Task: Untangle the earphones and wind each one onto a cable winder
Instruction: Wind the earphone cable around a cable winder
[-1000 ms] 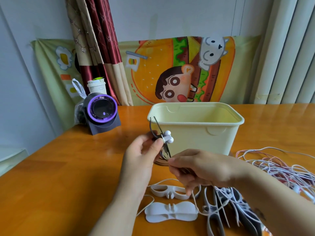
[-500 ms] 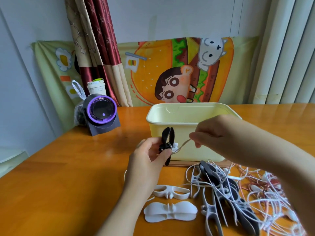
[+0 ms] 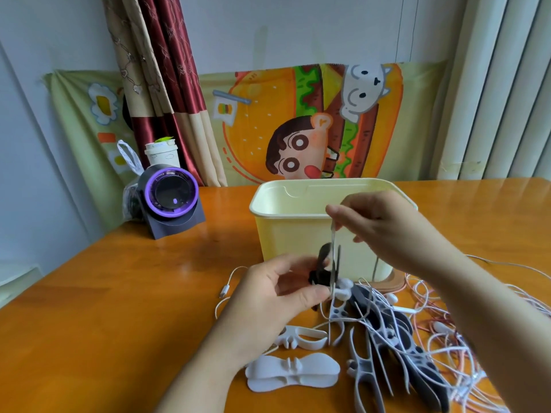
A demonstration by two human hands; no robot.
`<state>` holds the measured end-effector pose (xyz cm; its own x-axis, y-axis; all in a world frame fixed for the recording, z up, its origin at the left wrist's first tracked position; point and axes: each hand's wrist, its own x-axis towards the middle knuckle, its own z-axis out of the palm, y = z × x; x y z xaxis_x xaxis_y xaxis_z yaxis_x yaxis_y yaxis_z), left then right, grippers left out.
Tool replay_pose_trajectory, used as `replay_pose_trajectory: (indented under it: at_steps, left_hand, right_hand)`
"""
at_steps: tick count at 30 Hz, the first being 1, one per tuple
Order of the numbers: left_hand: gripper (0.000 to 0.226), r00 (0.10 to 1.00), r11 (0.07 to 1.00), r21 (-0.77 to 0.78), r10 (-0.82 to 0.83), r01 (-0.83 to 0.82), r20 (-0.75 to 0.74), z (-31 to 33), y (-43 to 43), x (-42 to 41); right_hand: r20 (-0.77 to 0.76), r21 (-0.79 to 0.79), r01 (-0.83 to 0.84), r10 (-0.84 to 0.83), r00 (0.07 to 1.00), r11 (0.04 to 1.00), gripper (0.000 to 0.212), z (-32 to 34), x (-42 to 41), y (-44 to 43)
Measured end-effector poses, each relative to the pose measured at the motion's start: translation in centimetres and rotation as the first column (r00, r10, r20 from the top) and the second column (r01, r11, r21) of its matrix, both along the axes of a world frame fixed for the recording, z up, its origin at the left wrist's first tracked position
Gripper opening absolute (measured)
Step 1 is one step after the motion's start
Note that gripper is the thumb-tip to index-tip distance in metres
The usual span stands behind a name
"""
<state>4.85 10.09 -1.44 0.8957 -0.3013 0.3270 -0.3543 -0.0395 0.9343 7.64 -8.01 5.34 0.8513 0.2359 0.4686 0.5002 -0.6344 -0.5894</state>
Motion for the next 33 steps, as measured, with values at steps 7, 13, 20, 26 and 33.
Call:
replay_pose_trajectory:
  at_steps: [7,13,20,26,33]
  left_hand:
    - [0.044,0.977,0.761,-0.648,-0.15,0.019,-0.148,0.0,1.0,1.5]
    - [0.023,0.931,0.664,-0.696,0.0,-0.272,-0.364,0.2,0.8,1.3]
    - [0.027,0.914,0.716,-0.604,0.121,-0.35,-0.387,-0.3,0.9,1.5]
    - [0.033,0.905,0.802,-0.439,0.283,-0.404,-0.317,-0.8,0.8,1.5]
    - [0.018,0.907,0.902,-0.09,0.419,-0.421,-0.048,-0.7,0.7,1.3]
  right_hand:
    - [-0.331,0.119,-0.177,0.207,0.921,0.977,0.047,-4.1,0.0,3.7]
    - [-0.327,0.014,-0.209,0.202,0.923,0.978,0.035,-4.4,-0.6,4.3]
    - [-0.34,-0.247,-0.272,0.179,0.923,0.93,0.026,-3.2,-1.3,4.1]
    - [-0.353,-0.341,-0.289,0.163,0.921,0.895,0.027,-2.2,-2.1,3.8]
    - [-0.221,-0.219,-0.167,0.117,0.968,0.961,0.024,0.1,-2.9,2.6]
